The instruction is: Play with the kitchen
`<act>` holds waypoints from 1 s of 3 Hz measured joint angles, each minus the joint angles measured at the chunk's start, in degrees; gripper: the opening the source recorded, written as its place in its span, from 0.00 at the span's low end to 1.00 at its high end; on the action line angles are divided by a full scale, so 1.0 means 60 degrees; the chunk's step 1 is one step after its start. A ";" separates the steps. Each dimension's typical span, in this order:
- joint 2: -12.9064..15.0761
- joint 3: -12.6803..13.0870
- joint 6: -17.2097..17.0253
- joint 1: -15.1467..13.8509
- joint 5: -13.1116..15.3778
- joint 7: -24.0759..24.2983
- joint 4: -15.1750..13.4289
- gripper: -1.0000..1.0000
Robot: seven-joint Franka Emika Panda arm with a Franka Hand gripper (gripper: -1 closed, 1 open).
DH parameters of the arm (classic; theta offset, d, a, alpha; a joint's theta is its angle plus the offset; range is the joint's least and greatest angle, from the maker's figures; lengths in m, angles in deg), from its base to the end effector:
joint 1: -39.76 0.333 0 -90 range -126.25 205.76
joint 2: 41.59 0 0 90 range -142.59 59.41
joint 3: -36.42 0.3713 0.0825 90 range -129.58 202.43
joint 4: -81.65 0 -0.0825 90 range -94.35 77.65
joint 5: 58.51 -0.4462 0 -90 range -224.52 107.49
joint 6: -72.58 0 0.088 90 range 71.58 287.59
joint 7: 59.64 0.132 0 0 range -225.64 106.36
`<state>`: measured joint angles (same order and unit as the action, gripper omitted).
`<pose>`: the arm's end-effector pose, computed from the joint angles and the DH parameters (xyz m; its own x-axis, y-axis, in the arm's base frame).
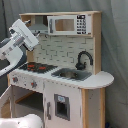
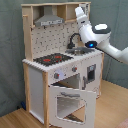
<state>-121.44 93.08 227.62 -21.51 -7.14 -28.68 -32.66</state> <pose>0.4312 0.4032 0.7185 0.3471 0.9020 0.2569 -0.6082 0.0080 0.7937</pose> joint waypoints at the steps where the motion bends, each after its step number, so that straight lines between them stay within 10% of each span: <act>1: 0.0004 0.0247 -0.0731 -0.0063 -0.0610 0.0406 0.0295 1.00; 3: 0.0051 0.0580 -0.1845 -0.0352 -0.2195 0.0695 0.1048 1.00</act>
<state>-121.13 96.56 216.55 -23.62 -20.31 -24.51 -26.38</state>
